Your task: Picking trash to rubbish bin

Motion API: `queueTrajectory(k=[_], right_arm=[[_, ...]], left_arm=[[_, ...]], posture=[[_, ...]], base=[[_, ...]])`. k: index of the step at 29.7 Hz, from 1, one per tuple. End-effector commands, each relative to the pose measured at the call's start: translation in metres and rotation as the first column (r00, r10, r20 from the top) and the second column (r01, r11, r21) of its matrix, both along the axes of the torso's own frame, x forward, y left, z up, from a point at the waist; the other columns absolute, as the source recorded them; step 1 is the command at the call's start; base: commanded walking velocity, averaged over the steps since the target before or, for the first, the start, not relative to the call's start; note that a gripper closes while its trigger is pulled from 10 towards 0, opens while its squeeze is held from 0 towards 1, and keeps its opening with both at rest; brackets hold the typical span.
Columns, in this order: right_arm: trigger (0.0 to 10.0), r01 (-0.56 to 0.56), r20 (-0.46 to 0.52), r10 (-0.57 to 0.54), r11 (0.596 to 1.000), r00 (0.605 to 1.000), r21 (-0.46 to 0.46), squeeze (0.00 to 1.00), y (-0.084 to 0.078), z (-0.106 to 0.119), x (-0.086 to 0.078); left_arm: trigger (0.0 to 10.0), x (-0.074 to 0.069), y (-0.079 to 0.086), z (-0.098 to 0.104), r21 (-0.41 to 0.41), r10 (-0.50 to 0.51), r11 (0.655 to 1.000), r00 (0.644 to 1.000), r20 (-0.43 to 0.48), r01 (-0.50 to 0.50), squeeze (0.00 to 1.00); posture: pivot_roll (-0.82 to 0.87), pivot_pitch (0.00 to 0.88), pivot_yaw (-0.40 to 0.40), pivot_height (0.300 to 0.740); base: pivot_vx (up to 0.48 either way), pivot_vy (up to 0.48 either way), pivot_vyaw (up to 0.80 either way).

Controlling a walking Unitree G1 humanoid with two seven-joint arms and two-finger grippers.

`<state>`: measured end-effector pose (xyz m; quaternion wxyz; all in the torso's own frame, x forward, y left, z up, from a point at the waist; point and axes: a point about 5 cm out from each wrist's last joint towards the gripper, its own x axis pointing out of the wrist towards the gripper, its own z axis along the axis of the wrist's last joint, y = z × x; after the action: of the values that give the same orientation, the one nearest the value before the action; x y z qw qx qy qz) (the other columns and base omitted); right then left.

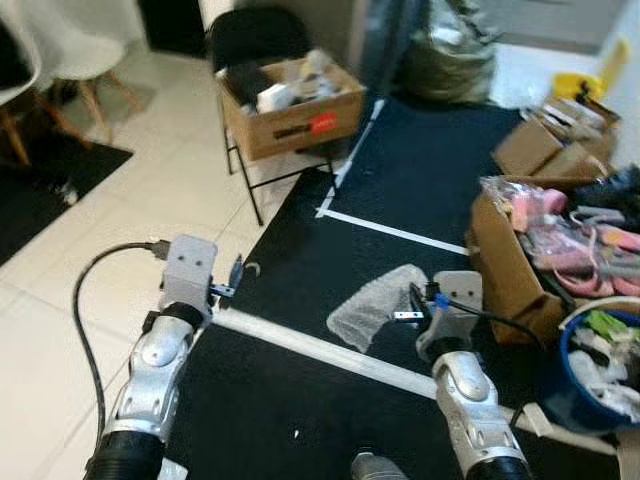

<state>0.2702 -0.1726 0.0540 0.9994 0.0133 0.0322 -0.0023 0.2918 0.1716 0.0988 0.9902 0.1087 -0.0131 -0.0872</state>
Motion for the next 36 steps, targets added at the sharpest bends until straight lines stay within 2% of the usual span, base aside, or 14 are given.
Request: queueTrajectory(k=[1, 5, 7, 13, 26, 36], right_arm=[[10.0, 0.008, 0.000, -0.008, 1.000, 1.000, -0.003, 0.00, 0.001, -0.002, -0.001], [10.0, 0.006, 0.004, -0.006, 1.000, 1.000, -0.003, 0.00, 0.001, -0.002, -0.003], [10.0, 0.008, 0.017, -0.008, 1.000, 1.000, 0.009, 0.00, -0.001, 0.001, -0.001], [10.0, -0.016, 0.013, 0.016, 0.999, 1.000, 0.035, 0.00, -0.003, 0.004, 0.006], [10.0, -0.061, -0.019, 0.062, 0.998, 0.998, 0.029, 0.00, -0.002, 0.002, 0.015], [10.0, -0.068, -0.023, 0.068, 0.997, 0.997, 0.025, 0.00, -0.005, 0.001, 0.014]], left_arm=[[10.0, 0.002, 0.003, -0.002, 0.026, -0.013, 1.000, 1.000, -0.022, 0.013, 0.00], [10.0, 0.004, 0.004, -0.002, 0.008, -0.004, 1.000, 0.999, -0.035, 0.004, 0.00], [10.0, 0.004, 0.006, -0.001, -0.058, 0.031, 0.998, 0.999, -0.036, -0.033, 0.00], [10.0, 0.006, 0.013, 0.002, -0.135, 0.106, 0.985, 0.994, -0.029, -0.109, 0.00], [10.0, 0.005, 0.010, 0.004, -0.134, 0.100, 0.986, 0.995, -0.010, -0.101, 0.00], [10.0, 0.005, 0.006, 0.005, -0.130, 0.081, 0.988, 0.997, -0.006, -0.081, 0.00]], posture=[[-0.06, 0.023, 0.081, 0.740], [-0.06, 0.023, 0.084, 0.740], [-0.06, 0.021, 0.077, 0.740], [-0.06, 0.007, 0.051, 0.740], [-0.05, 0.005, 0.013, 0.740], [-0.05, 0.003, 0.011, 0.740]], base=[[0.000, 0.000, -0.80], [0.000, 0.000, -0.80], [0.000, 0.000, -0.40], [0.000, 0.000, 0.00], [0.000, 0.000, 0.00], [0.261, 0.000, 0.00]])
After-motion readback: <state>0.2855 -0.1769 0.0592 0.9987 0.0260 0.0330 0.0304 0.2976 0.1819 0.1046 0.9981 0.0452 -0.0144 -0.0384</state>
